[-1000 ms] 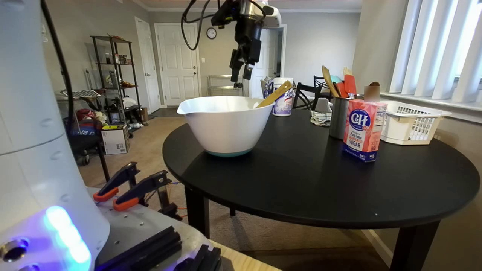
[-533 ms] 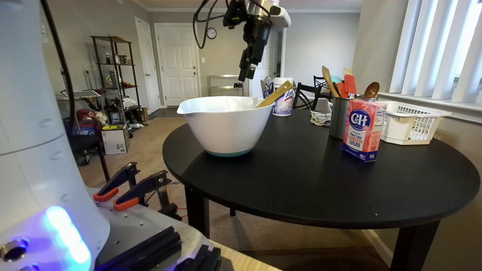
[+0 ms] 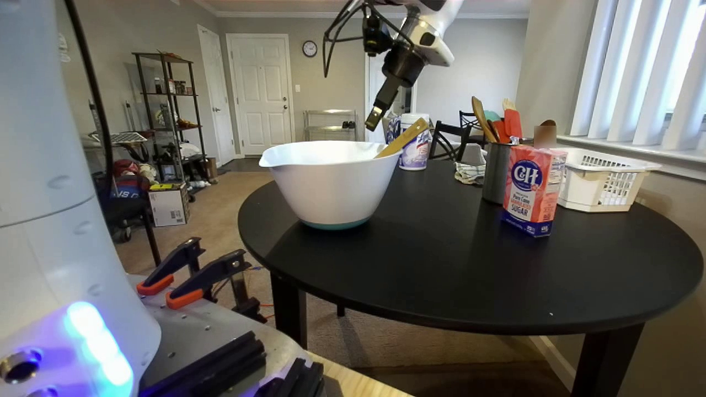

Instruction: Use the spoon to stir the content in the white bowl

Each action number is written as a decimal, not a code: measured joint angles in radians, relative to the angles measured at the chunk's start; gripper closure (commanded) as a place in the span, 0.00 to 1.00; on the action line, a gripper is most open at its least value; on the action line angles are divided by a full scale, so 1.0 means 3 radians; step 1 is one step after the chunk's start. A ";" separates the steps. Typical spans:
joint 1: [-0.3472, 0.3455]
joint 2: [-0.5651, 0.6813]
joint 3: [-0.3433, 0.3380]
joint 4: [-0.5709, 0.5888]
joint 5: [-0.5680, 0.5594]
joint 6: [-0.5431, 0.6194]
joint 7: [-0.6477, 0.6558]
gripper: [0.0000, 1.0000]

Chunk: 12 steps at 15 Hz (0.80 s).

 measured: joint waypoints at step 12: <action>-0.0410 0.0114 -0.0197 -0.0068 0.1275 0.0200 0.0465 0.00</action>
